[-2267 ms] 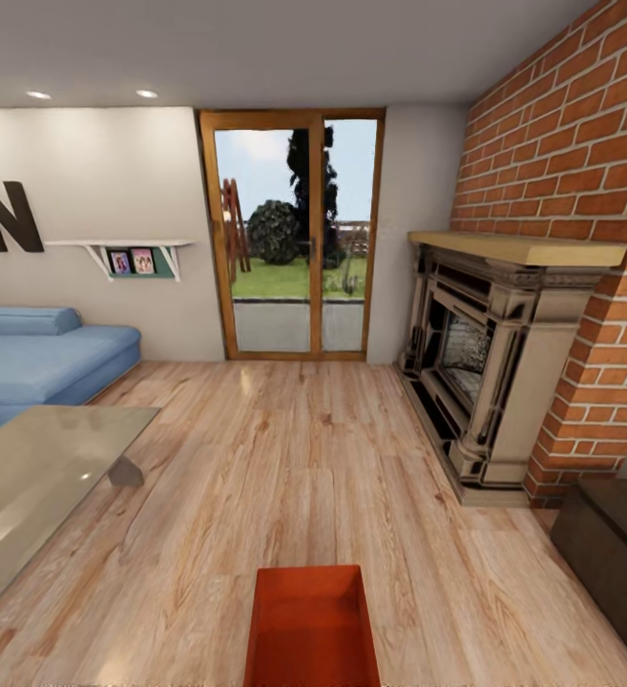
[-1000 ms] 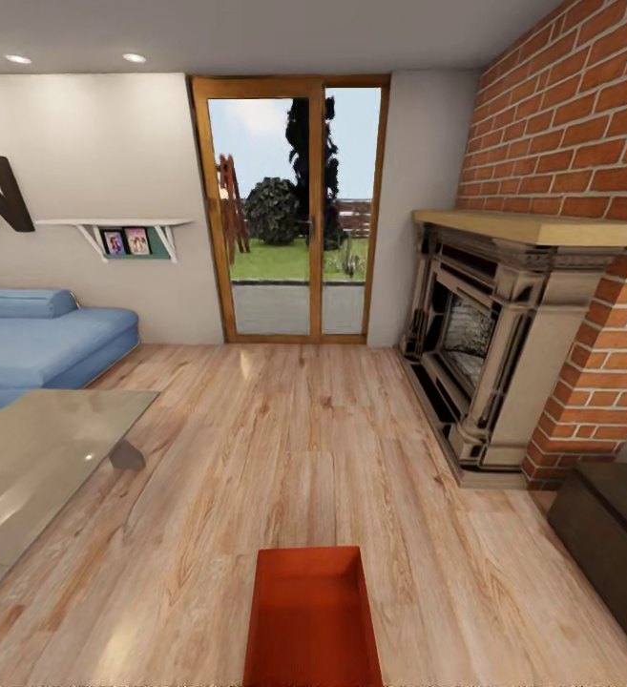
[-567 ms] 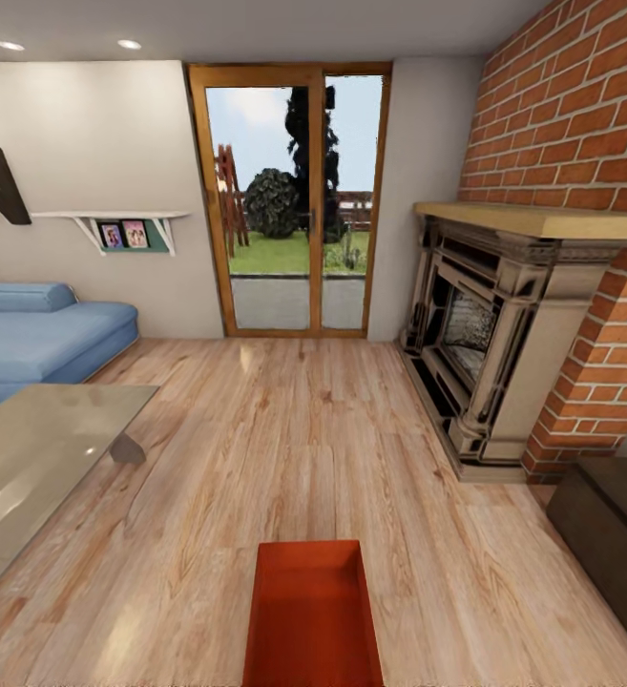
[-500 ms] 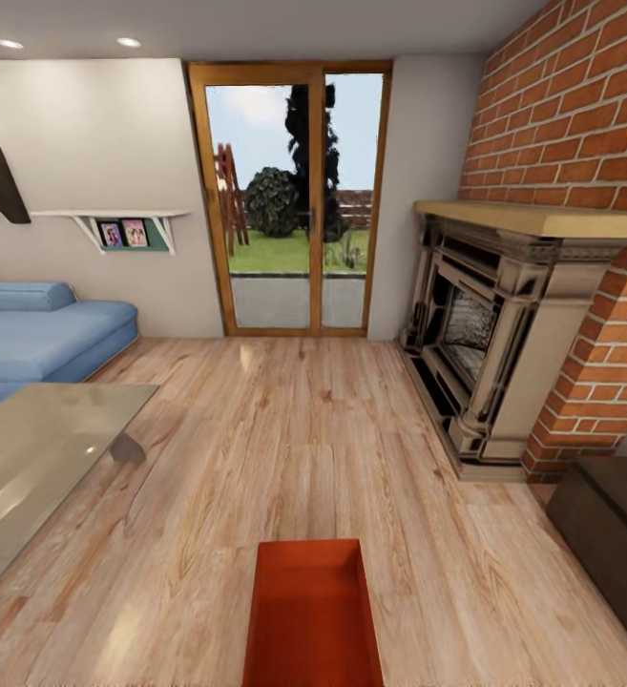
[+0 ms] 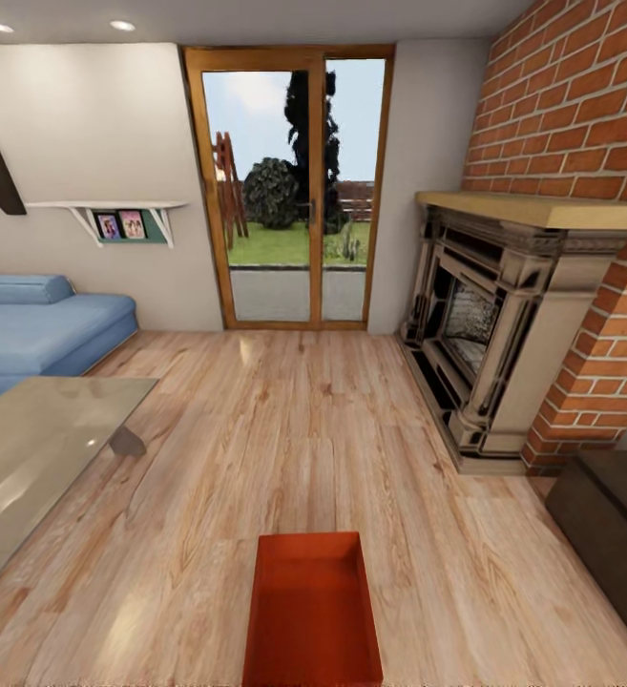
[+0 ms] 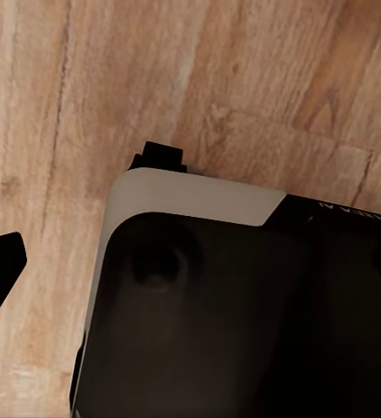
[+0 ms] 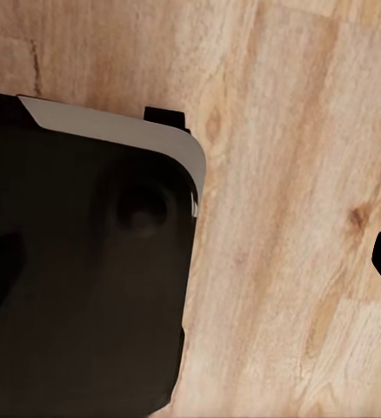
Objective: Move the two storage containers from the living room to the garage. In the garage, place one container on the floor and stack the other container on top of it (either order is fine).
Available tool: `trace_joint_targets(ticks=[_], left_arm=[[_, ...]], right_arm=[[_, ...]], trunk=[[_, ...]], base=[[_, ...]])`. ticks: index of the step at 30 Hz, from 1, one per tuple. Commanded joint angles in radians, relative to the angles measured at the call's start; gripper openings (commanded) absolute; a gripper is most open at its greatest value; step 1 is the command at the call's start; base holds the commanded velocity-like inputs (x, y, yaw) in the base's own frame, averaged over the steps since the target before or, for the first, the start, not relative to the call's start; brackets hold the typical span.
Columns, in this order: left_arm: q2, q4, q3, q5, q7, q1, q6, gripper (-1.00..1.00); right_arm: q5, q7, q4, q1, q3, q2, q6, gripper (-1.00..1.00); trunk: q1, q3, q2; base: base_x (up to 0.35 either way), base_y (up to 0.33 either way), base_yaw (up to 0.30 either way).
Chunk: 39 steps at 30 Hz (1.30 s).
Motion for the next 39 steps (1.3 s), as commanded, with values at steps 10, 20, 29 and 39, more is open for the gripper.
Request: trace_joint_targets(ticks=[10,20,29,39], left_arm=[[0.002,0.0,0.002,0.007,-0.003,0.0,0.003,1.0],[0.002,0.0,0.003,0.007,-0.003,0.0,0.003,1.0],[0.002,0.0,0.002,0.007,-0.003,0.0,0.003,1.0],[0.002,0.0,0.003,0.007,-0.003,0.0,0.003,1.0]], right_arm=[[-0.001,-0.003,0.003,-0.001,0.007,0.0,-0.005,1.0],[-0.001,-0.003,0.003,-0.001,0.007,0.0,-0.005,1.0],[-0.001,-0.003,0.003,-0.001,0.007,0.0,-0.005,1.0],[-0.001,-0.003,0.003,-0.001,0.007,0.0,-0.005,1.0]], trunk=[[0.0,-0.017,-0.001],[0.0,-0.033,-0.001],[0.0,-0.047,-0.001],[0.0,-0.063,-0.001]], base=[[0.0,0.0,0.0],[0.0,0.0,0.0],[0.0,0.0,0.0],[0.0,0.0,0.0]])
